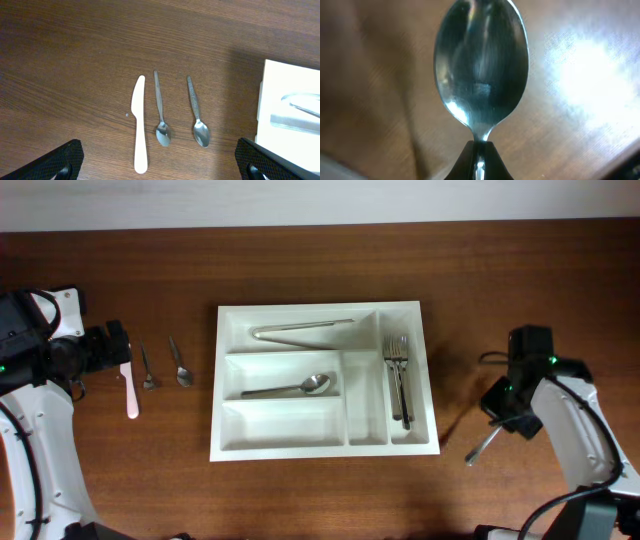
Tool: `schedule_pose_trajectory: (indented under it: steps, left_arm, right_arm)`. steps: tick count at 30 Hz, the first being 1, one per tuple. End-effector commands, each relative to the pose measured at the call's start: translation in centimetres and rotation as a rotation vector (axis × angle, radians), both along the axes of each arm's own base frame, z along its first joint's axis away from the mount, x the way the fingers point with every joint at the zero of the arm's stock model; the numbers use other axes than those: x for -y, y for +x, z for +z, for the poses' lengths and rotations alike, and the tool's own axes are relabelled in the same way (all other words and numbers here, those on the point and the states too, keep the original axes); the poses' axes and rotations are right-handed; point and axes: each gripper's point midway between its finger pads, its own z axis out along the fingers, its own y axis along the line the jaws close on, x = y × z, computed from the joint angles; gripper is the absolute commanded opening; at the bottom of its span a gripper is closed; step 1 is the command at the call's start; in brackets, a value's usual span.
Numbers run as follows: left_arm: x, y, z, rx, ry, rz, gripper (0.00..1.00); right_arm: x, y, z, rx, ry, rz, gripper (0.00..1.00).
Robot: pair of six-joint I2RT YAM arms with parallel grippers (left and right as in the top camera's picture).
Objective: Pack container
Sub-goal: 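Lift the spoon and carry it over the middle-left compartment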
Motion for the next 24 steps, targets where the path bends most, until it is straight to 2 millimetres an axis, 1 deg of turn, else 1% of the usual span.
schedule_pose_trajectory:
  steps: [1, 2, 6, 7, 8, 10, 11, 12, 13, 14, 16, 17, 18, 20, 22, 24]
  left_arm:
    - [-0.2, 0.2, 1.0, 0.021, 0.019, -0.008, 0.99]
    - [-0.2, 0.2, 1.0, 0.021, 0.019, -0.008, 0.99]
    - [-0.2, 0.2, 1.0, 0.021, 0.019, -0.008, 0.99]
    - [-0.2, 0.2, 1.0, 0.021, 0.019, -0.008, 0.99]
    - [-0.2, 0.2, 1.0, 0.021, 0.019, -0.008, 0.99]
    - [-0.2, 0.2, 1.0, 0.021, 0.019, -0.008, 0.99]
    - [-0.2, 0.2, 1.0, 0.021, 0.019, -0.008, 0.99]
    - [-0.2, 0.2, 1.0, 0.021, 0.019, -0.008, 0.99]
    - [-0.2, 0.2, 1.0, 0.021, 0.019, -0.008, 0.99]
    - [-0.2, 0.2, 1.0, 0.021, 0.019, -0.008, 0.99]
    - [-0.2, 0.2, 1.0, 0.021, 0.019, -0.008, 0.99]
    - [-0.2, 0.2, 1.0, 0.021, 0.019, -0.008, 0.99]
    - [-0.2, 0.2, 1.0, 0.021, 0.019, -0.008, 0.99]
    - [-0.2, 0.2, 1.0, 0.021, 0.019, -0.008, 0.99]
    - [-0.2, 0.2, 1.0, 0.021, 0.019, -0.008, 0.99]
    - [-0.2, 0.2, 1.0, 0.021, 0.019, -0.008, 0.99]
  right_arm:
    - [-2.1, 4.1, 4.4, 0.131, 0.01, 0.166, 0.04]
    - [-2.8, 5.0, 5.3, 0.159, 0.016, 0.206, 0.04]
    - [-7.2, 8.5, 9.6, 0.293, 0.042, 0.441, 0.04]
    - [-8.7, 9.3, 10.8, 0.332, 0.045, 0.523, 0.04]
    - [-10.9, 10.3, 12.3, 0.385, 0.046, 0.635, 0.04]
    - [-14.3, 11.2, 14.1, 0.453, 0.042, 0.799, 0.04]
    - [-17.3, 11.5, 15.3, 0.501, 0.027, 0.942, 0.04]
    - [-18.7, 11.5, 15.7, 0.519, 0.018, 1.008, 0.04]
    - [-21.0, 11.3, 16.1, 0.545, 0.0, 1.13, 0.04]
    - [-24.4, 10.5, 16.5, 0.572, -0.036, 1.33, 0.04]
    - [-28.1, 8.8, 16.5, 0.577, -0.108, 1.625, 0.04]
    - [-29.5, 8.2, 16.4, 0.58, -0.142, 1.739, 0.04]
    - [-31.8, 7.3, 16.5, 0.602, -0.189, 1.894, 0.04]
    - [-33.9, 6.8, 16.5, 0.635, -0.22, 1.995, 0.04]
    - [-35.3, 6.8, 16.5, 0.664, -0.224, 2.019, 0.04]
    - [-36.5, 7.1, 15.9, 0.678, -0.217, 2.034, 0.04]
